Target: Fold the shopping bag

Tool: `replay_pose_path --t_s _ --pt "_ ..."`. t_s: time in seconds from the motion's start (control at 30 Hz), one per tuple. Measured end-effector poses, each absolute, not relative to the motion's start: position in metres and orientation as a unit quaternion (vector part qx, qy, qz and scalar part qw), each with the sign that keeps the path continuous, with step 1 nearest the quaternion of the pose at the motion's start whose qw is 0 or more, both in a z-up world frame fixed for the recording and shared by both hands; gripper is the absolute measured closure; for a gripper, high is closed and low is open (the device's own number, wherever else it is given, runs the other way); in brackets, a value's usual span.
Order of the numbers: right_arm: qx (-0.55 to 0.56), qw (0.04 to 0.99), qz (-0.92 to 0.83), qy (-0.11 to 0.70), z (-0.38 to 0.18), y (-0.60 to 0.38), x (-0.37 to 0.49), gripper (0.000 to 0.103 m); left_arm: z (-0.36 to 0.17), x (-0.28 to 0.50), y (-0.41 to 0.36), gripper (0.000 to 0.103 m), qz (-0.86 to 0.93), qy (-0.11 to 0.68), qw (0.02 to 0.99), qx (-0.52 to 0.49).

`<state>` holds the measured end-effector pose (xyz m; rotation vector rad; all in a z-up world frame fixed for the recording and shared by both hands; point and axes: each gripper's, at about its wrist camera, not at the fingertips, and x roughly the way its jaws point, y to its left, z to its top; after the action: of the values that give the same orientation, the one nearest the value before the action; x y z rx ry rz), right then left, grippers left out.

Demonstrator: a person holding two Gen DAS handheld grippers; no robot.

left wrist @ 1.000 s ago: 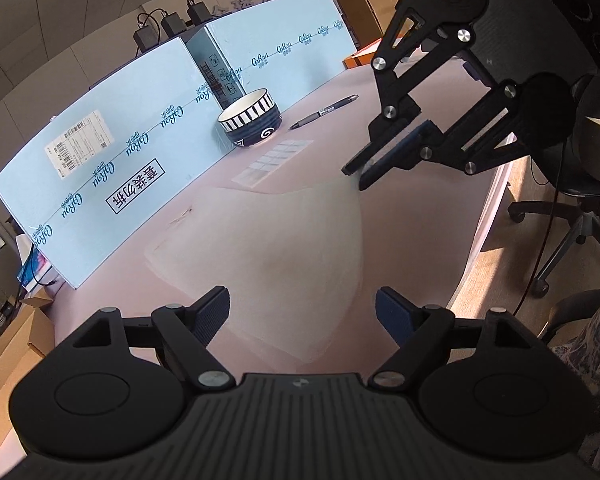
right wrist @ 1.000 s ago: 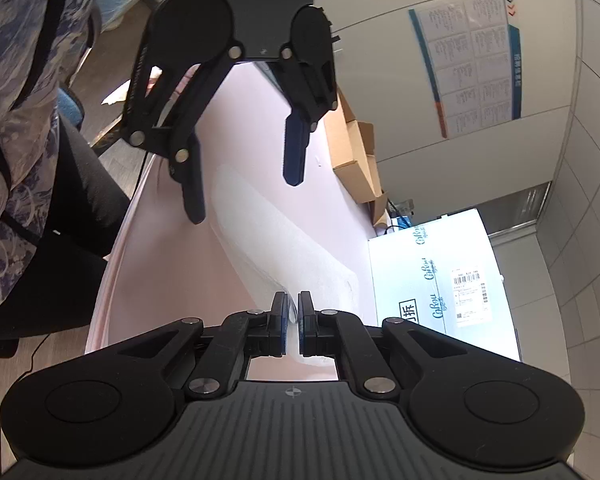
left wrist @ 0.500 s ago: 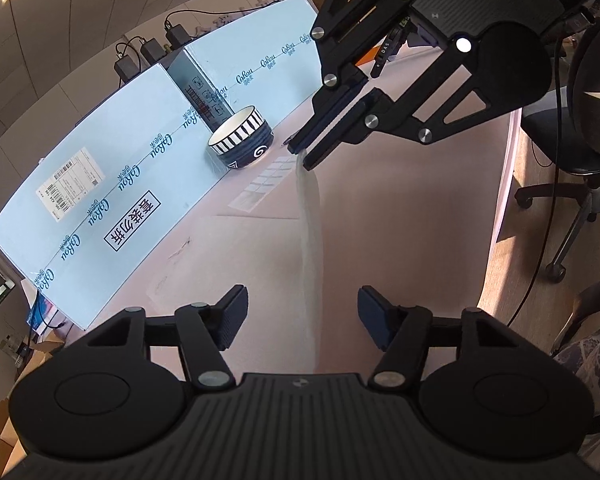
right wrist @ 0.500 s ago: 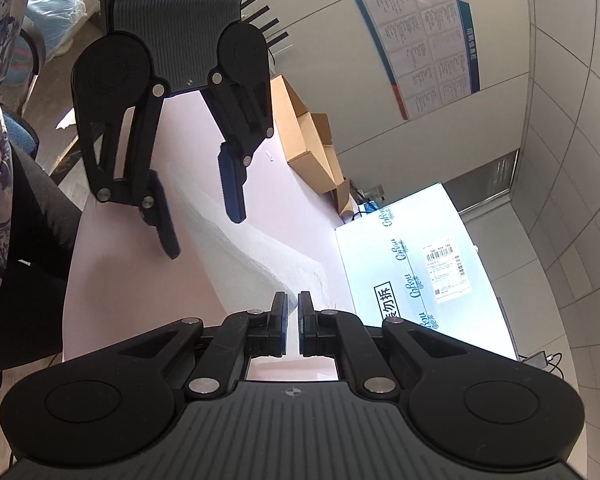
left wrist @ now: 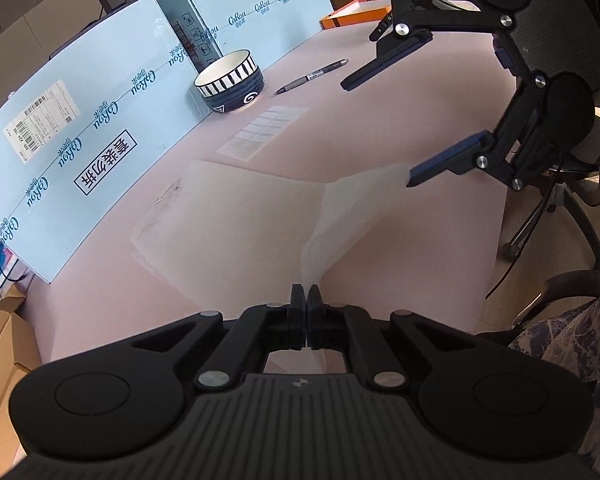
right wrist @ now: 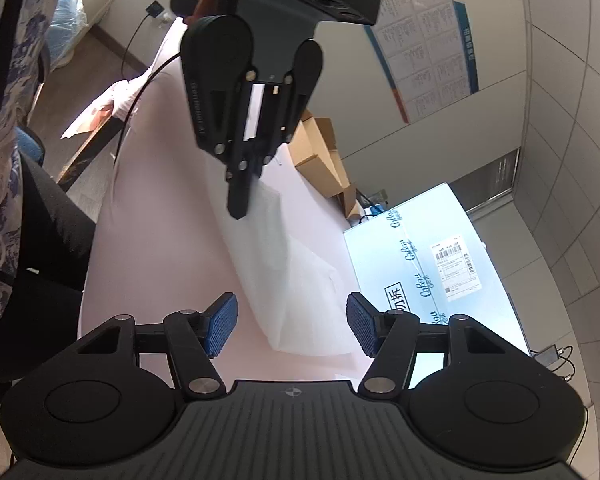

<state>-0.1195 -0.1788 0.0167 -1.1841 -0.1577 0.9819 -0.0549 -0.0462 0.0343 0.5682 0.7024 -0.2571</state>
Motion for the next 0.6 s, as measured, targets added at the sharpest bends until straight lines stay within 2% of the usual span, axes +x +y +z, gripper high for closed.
replay_pose_path --t_s 0.13,0.2,0.23,0.27,0.3,0.37,0.5,0.6 --pt "-0.548 0.707 0.438 -0.088 0.008 -0.165 -0.118 0.048 0.04 -0.054 -0.049 0.101 -0.129 0.339 0.888 0.284" --pt "-0.55 0.707 0.434 -0.097 0.007 -0.155 -0.113 0.054 0.041 -0.055 -0.052 0.1 -0.129 0.336 0.887 0.291" --pt "-0.546 0.709 0.437 -0.089 0.008 -0.152 -0.11 0.062 0.041 -0.056 -0.053 0.1 -0.13 0.335 0.887 0.29" --pt "-0.542 0.711 0.44 -0.08 0.01 -0.149 -0.107 0.084 0.041 -0.057 -0.053 0.1 -0.13 0.335 0.887 0.291" --pt "-0.537 0.714 0.443 -0.071 0.011 -0.147 -0.104 0.102 0.042 -0.058 -0.052 0.1 -0.127 0.334 0.887 0.293" --pt "-0.524 0.721 0.449 -0.059 0.015 -0.146 -0.102 0.102 0.042 -0.06 -0.049 0.097 -0.115 0.331 0.887 0.301" --pt "-0.488 0.737 0.466 -0.037 0.025 -0.154 -0.104 0.102 0.039 -0.065 -0.042 0.082 -0.113 0.323 0.886 0.312" --pt "-0.44 0.754 0.488 0.009 0.038 -0.159 -0.101 0.102 0.033 -0.071 -0.043 0.081 -0.13 0.316 0.881 0.328"
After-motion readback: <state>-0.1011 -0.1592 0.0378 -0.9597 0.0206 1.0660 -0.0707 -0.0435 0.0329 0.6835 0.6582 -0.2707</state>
